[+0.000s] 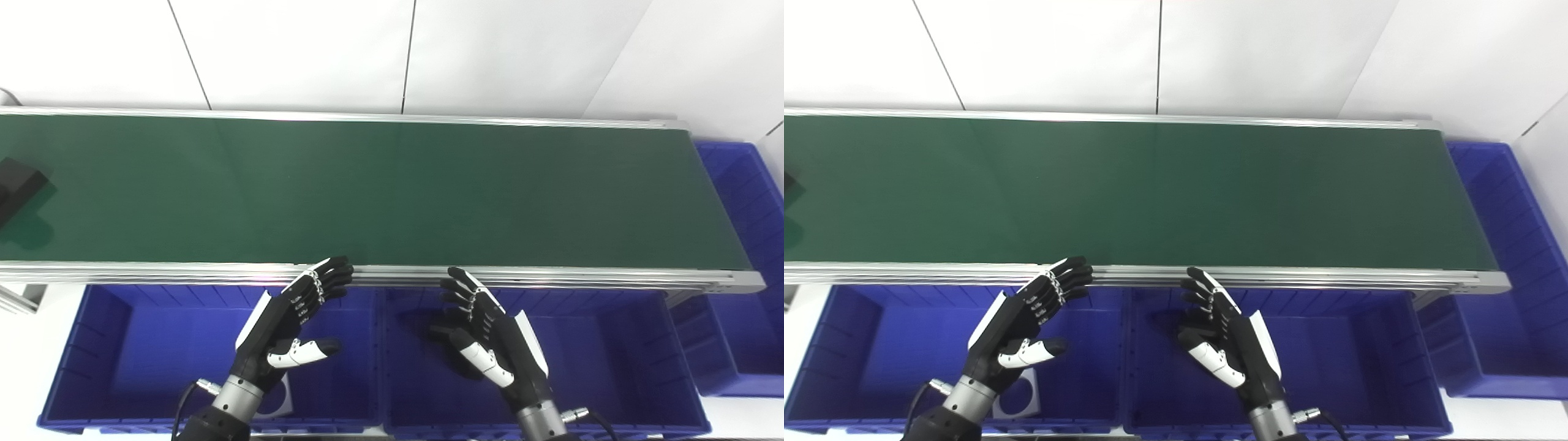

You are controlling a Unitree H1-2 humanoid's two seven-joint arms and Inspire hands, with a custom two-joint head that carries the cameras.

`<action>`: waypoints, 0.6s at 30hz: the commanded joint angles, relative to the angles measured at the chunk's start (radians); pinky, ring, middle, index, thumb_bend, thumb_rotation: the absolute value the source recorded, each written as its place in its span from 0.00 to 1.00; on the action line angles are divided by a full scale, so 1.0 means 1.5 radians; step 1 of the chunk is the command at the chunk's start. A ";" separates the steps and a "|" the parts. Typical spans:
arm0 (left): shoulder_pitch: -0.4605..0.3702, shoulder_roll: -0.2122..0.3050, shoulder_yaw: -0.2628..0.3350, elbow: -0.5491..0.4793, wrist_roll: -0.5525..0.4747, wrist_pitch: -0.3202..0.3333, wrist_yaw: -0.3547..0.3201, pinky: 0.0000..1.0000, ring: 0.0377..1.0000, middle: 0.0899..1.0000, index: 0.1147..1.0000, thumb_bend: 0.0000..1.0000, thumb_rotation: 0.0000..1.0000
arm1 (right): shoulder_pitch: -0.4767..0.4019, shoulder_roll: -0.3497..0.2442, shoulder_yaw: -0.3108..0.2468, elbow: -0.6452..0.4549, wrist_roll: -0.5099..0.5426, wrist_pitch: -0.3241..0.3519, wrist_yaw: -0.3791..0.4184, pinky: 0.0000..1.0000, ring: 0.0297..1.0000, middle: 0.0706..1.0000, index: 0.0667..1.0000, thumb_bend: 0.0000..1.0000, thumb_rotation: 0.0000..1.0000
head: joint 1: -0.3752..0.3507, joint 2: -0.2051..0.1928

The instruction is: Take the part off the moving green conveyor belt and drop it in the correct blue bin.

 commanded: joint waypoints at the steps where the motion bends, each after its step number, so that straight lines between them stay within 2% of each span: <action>1: -0.009 -0.002 0.000 -0.010 0.002 -0.012 0.003 0.82 0.83 0.83 0.82 0.98 0.48 | -0.003 0.002 -0.003 -0.018 0.011 -0.036 0.002 0.74 0.81 0.84 0.89 0.73 0.74 | 0.001 0.000; 11: -0.007 -0.003 -0.002 -0.016 0.002 -0.004 0.004 0.82 0.84 0.83 0.82 0.97 0.47 | -0.003 0.001 -0.005 -0.017 0.009 -0.038 0.000 0.74 0.81 0.84 0.89 0.74 0.75 | 0.012 -0.005; 15: -0.008 -0.008 -0.005 -0.009 0.011 -0.010 0.008 0.81 0.83 0.82 0.82 0.99 0.47 | -0.004 -0.004 -0.008 -0.010 0.016 -0.045 0.004 0.74 0.81 0.84 0.90 0.73 0.75 | 0.055 -0.016; 18: -0.009 -0.018 -0.010 -0.002 0.020 -0.012 0.013 0.80 0.83 0.82 0.82 1.00 0.47 | -0.006 -0.011 -0.012 0.000 0.026 -0.057 0.007 0.74 0.82 0.85 0.90 0.72 0.76 | 0.116 -0.037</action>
